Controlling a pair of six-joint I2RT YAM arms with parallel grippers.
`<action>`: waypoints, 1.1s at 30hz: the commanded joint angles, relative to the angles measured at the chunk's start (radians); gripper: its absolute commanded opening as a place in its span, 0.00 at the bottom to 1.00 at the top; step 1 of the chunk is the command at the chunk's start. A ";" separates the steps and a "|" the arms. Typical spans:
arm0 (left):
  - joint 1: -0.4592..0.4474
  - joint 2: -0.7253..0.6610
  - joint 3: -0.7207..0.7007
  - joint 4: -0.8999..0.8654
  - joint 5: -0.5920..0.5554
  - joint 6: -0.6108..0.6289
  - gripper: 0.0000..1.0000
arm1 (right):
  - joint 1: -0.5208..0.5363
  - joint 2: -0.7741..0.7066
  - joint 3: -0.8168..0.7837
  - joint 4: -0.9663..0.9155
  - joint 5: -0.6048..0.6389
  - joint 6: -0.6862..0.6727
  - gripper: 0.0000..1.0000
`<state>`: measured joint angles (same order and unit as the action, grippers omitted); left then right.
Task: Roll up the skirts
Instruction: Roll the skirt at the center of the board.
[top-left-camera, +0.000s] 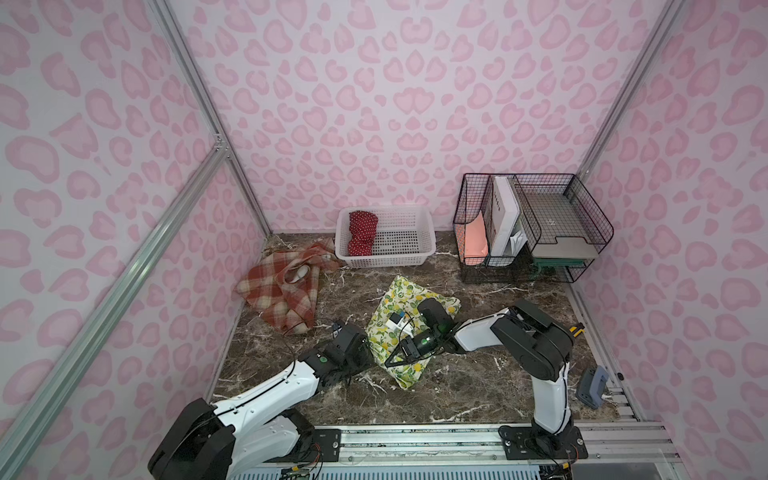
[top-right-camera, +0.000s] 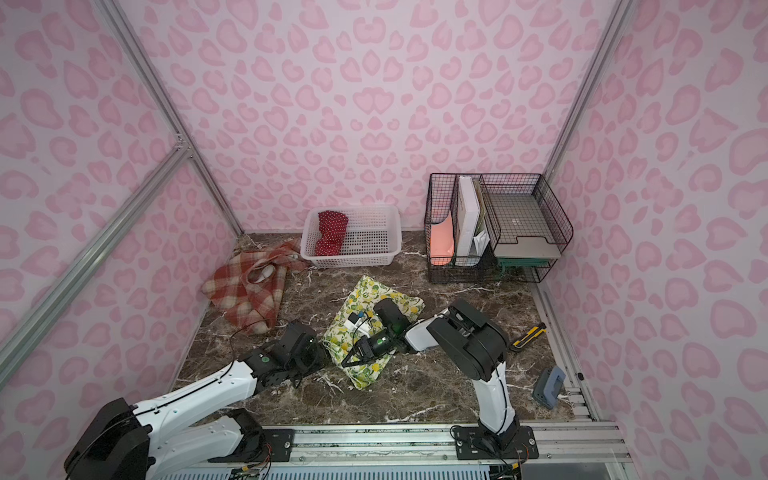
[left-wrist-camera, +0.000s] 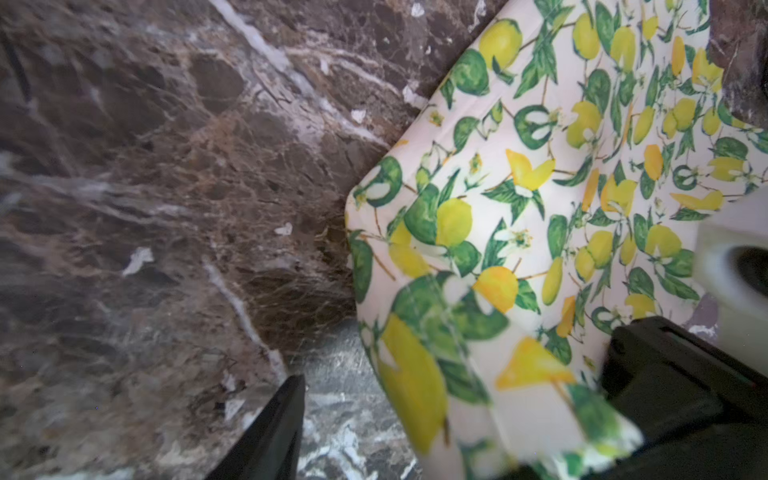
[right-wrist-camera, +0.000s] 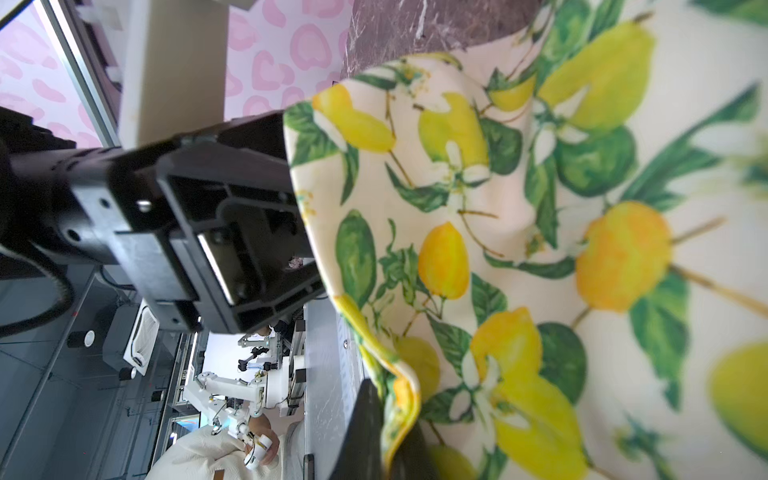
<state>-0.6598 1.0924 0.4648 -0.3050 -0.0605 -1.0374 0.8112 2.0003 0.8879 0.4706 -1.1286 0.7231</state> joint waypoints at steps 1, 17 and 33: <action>-0.001 -0.008 0.006 0.019 -0.048 0.013 0.59 | 0.000 -0.009 0.000 -0.015 -0.008 -0.026 0.00; -0.011 -0.052 0.022 0.036 -0.116 -0.031 0.65 | -0.006 0.023 -0.014 -0.022 0.015 -0.022 0.00; -0.015 0.217 0.062 0.192 -0.044 0.029 0.65 | -0.037 0.031 -0.022 0.030 0.013 0.051 0.00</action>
<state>-0.6743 1.2625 0.5179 -0.1677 -0.1268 -1.0290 0.7757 2.0373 0.8692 0.4759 -1.1118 0.7567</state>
